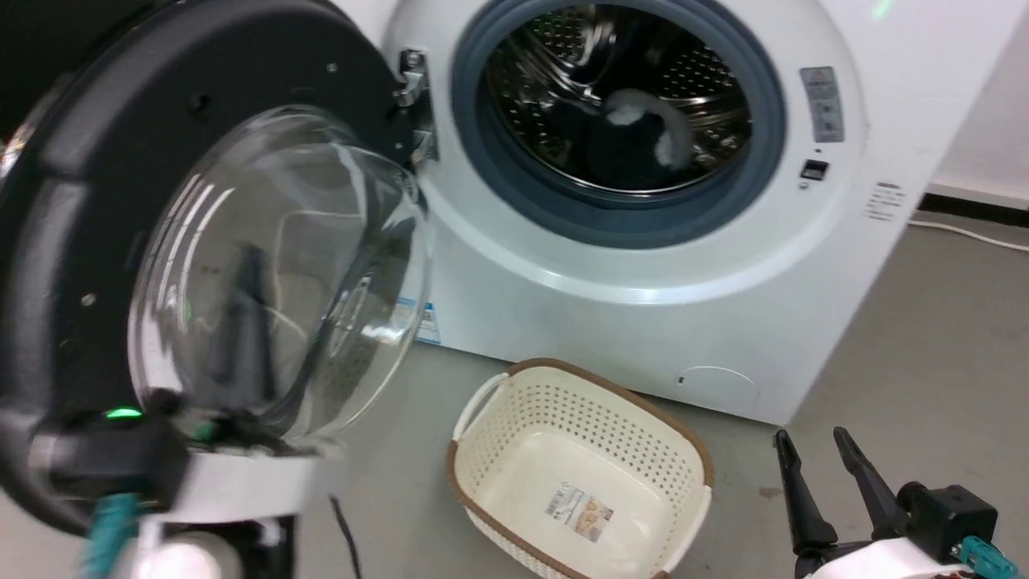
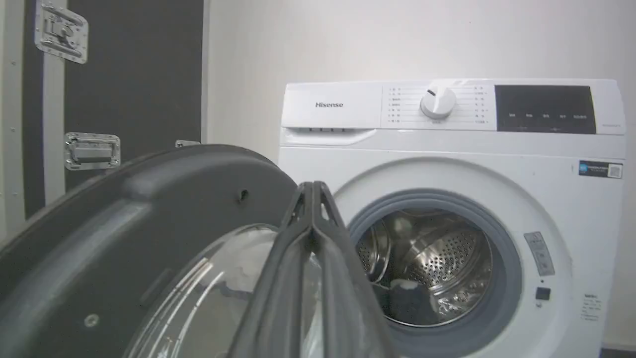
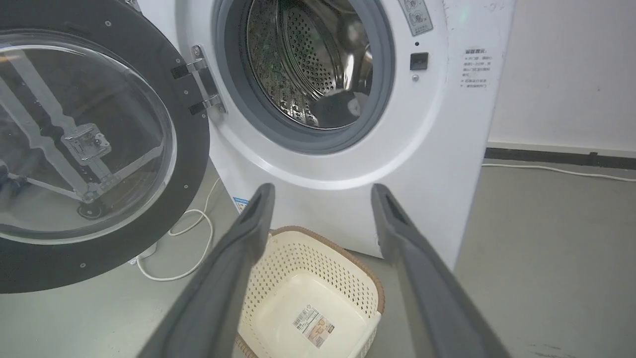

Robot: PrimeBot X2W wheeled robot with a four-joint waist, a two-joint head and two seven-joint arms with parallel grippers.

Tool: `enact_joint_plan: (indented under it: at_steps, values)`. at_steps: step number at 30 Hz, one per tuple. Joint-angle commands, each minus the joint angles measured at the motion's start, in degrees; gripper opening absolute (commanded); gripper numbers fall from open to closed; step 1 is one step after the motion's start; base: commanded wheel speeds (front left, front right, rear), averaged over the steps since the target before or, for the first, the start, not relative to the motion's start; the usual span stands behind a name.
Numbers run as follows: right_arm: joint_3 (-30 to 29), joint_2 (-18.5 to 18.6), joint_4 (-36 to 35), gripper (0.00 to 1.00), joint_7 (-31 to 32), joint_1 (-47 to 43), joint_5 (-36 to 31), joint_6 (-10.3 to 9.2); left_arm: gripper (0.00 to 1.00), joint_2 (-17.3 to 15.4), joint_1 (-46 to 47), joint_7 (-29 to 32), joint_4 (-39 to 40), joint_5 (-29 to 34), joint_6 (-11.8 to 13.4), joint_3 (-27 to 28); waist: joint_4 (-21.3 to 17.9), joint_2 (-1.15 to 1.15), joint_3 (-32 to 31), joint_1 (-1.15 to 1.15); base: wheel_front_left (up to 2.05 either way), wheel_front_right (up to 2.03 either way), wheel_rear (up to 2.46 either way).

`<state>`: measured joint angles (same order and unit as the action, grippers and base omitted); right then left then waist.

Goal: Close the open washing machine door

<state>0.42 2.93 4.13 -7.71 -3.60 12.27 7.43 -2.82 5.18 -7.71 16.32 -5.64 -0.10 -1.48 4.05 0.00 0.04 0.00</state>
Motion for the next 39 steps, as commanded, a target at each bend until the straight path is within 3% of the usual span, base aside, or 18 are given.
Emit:
enact_joint_plan:
  at_steps: [1,5,8,11,15,17,18,19,21,22,23,29,34,39]
  values:
    - [0.04,-0.02,0.44,1.00,-0.65,-0.72,0.97,0.03,0.00,-0.07,1.73,-0.63,3.59,-0.48,1.15,2.08,1.65,0.00,-0.11,0.00,0.00,0.00,0.00]
    - [-0.18,-0.03,0.82,1.00,-1.13,-0.99,1.96,0.03,0.00,-0.07,2.95,-1.11,7.50,-4.87,5.05,8.85,4.22,0.00,-0.18,0.00,0.00,0.00,0.00]
    - [-0.23,-0.03,1.11,1.00,-1.49,-1.34,2.56,0.03,0.00,-0.07,3.26,-1.47,6.09,-8.84,5.69,15.94,6.26,0.00,-0.07,0.00,0.00,0.00,0.00]
    - [-0.64,-0.03,1.12,1.00,-1.85,-1.58,3.00,0.04,0.00,-0.26,3.61,-1.83,0.70,-13.58,4.02,22.41,8.18,0.00,0.43,0.00,0.00,0.00,0.00]
    - [-1.12,-0.03,0.81,1.00,-2.33,-1.37,2.95,0.04,0.00,-4.73,4.88,-0.91,-9.74,-16.78,1.20,27.06,9.61,0.00,2.07,0.00,0.00,0.00,0.00]
    - [-1.30,-0.03,0.71,1.00,-2.45,-1.14,2.78,0.04,0.00,-6.14,5.61,0.40,-12.36,-17.69,0.73,27.27,9.80,0.00,2.66,0.00,0.00,0.00,0.00]
    - [-1.84,-0.03,0.56,1.00,-2.69,-0.62,2.41,0.04,0.00,-9.05,7.35,2.60,-16.71,-19.03,-0.10,27.53,10.10,0.00,4.01,0.00,0.00,0.00,0.00]
    - [-1.84,-0.03,0.56,1.00,-2.69,-0.62,2.41,0.04,0.00,-9.05,7.35,2.60,-16.71,-19.03,-0.10,27.53,10.10,0.00,4.01,0.00,0.00,0.00,0.00]
    - [-2.56,-0.03,0.37,1.00,-3.04,0.29,1.78,0.04,0.00,-13.05,9.57,7.06,-22.31,-20.96,-1.53,27.10,9.97,0.00,6.43,0.00,0.00,0.00,0.00]
    - [-2.56,-0.03,0.37,1.00,-3.04,0.29,1.78,0.04,0.00,-13.05,9.57,7.06,-22.31,-20.96,-1.53,27.10,9.97,0.00,6.43,0.00,0.00,0.00,0.00]
    - [-3.16,-0.03,0.26,1.00,-3.28,0.85,1.61,0.04,0.00,-15.05,10.90,10.17,-25.17,-22.36,-2.48,26.36,9.87,0.00,7.87,0.00,0.00,0.00,0.00]
    - [-3.79,-0.04,-0.05,1.00,-3.87,1.70,1.60,0.04,0.00,-17.68,12.88,19.21,-29.88,-28.23,-4.83,23.57,9.80,0.00,10.72,0.00,0.00,0.00,0.00]
    - [-4.06,-0.04,0.23,1.00,-4.47,2.08,2.19,0.05,0.00,-19.03,11.73,27.72,-29.60,-36.83,-5.86,19.72,10.17,0.00,11.45,0.00,0.00,0.00,0.00]
    - [-4.96,-0.04,0.62,1.00,-5.07,2.07,3.42,0.05,0.00,-20.72,6.69,32.62,-22.13,-46.28,-6.20,12.99,11.60,0.00,10.57,0.00,0.00,0.00,0.00]
